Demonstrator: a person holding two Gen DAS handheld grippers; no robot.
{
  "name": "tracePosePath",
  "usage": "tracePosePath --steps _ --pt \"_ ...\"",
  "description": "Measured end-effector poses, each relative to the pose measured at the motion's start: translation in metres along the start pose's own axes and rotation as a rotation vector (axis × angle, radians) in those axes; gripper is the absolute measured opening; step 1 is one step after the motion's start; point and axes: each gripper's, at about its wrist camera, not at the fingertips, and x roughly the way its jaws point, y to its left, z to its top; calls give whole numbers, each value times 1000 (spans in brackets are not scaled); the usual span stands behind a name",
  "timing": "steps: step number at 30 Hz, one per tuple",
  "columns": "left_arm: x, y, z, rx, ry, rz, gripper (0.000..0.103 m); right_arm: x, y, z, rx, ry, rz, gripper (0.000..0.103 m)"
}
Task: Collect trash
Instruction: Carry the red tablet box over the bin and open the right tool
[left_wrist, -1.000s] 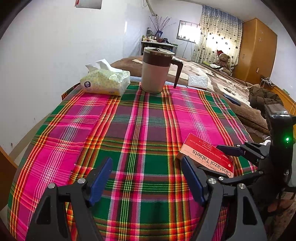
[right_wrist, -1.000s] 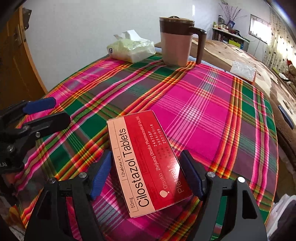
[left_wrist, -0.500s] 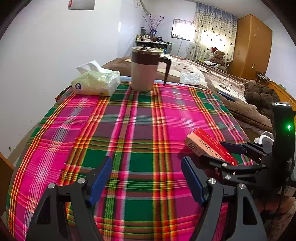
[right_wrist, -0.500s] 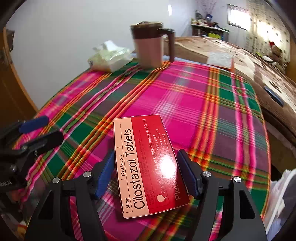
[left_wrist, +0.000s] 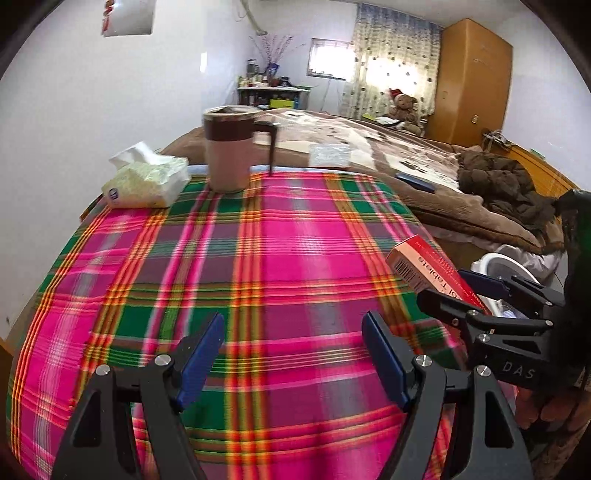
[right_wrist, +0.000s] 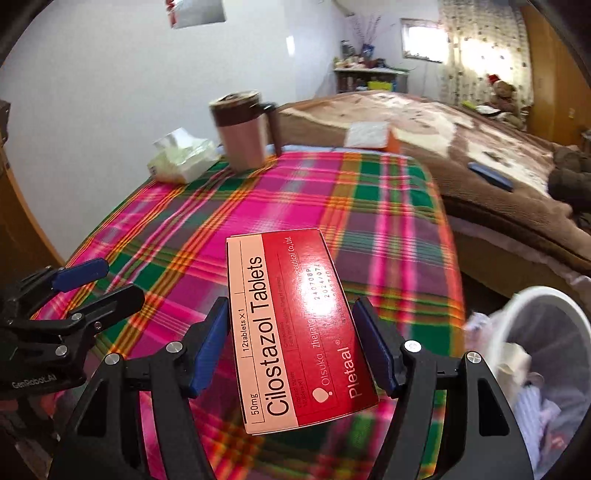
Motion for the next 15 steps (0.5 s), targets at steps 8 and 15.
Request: tracePosePath --steps 8,15 --pt "-3 -52 7 81 -23 -69 78 -34 -40 -13 92 -44 -97 69" --pt "-1 -109 11 163 -32 -158 78 -68 -81 -29 185 -79 -211 69"
